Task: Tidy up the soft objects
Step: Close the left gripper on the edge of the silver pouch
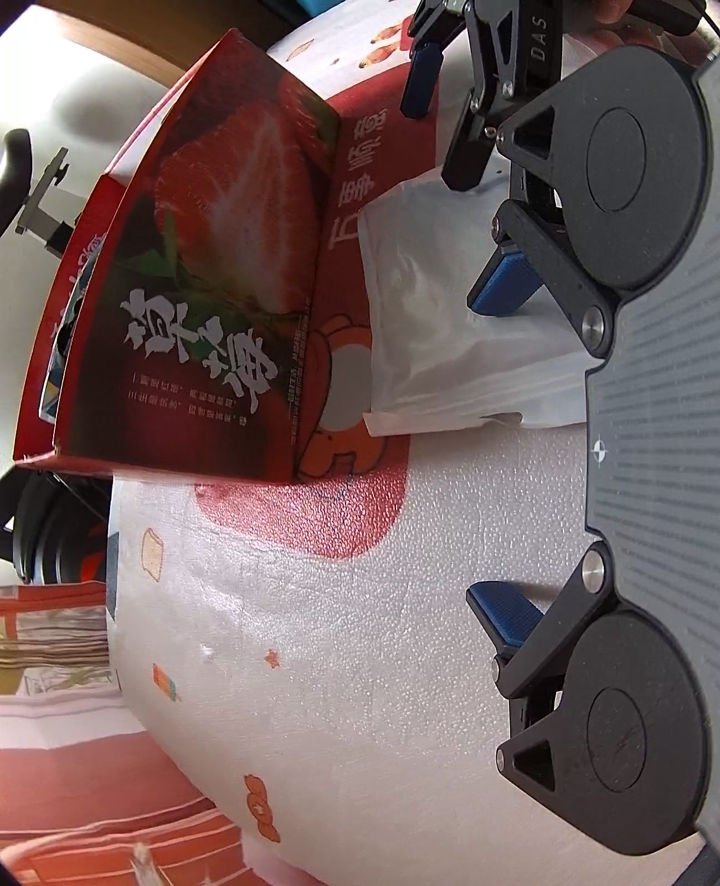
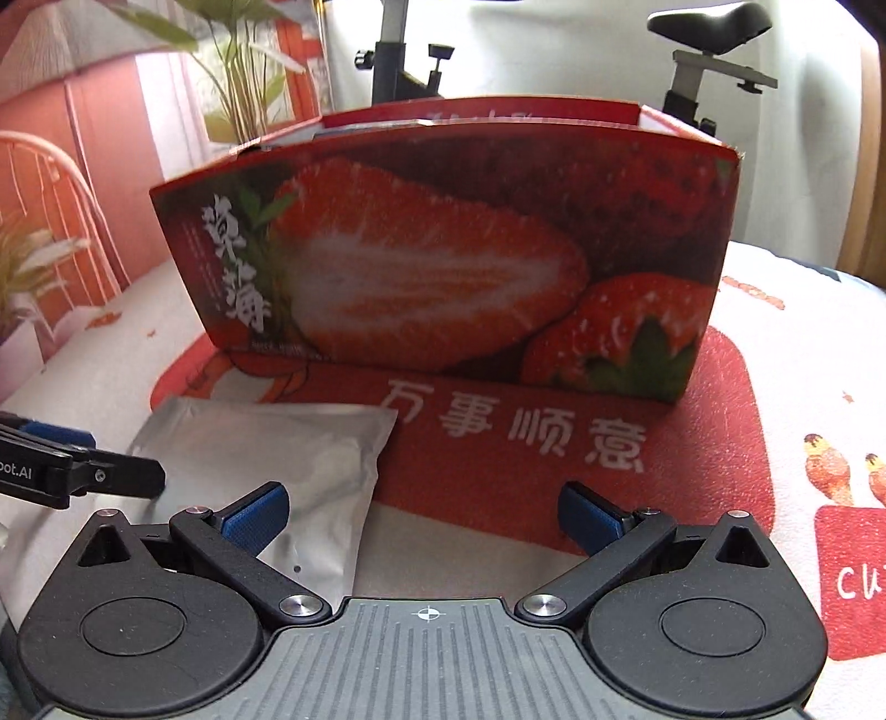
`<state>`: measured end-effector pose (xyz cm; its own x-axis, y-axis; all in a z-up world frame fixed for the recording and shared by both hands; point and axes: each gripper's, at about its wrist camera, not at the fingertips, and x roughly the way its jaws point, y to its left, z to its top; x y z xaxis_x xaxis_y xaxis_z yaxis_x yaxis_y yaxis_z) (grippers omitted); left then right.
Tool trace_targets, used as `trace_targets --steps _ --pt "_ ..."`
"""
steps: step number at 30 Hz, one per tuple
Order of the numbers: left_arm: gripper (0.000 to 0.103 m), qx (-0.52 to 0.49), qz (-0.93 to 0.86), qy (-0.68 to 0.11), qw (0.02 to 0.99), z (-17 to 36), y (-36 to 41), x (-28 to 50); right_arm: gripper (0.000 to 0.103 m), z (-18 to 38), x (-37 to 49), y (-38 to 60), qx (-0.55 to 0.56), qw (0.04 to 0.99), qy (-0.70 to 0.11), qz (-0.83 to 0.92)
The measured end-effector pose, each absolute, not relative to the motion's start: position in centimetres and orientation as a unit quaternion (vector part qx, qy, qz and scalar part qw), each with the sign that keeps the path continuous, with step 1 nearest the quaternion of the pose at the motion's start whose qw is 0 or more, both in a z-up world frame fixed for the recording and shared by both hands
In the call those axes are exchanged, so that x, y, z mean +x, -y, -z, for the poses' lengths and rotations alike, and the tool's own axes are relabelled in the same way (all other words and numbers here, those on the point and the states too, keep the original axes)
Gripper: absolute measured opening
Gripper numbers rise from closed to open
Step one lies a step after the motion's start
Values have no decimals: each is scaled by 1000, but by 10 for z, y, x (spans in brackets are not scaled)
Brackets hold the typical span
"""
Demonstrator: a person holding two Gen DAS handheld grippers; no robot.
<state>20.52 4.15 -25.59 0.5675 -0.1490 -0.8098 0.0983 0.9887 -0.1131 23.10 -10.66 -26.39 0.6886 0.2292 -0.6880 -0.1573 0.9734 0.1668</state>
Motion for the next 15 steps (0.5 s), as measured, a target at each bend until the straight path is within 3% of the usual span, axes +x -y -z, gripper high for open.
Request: trace_targets --steps 15 --pt "103 -20 76 -441 894 259 -39 201 103 270 230 96 6 918 -385 -95"
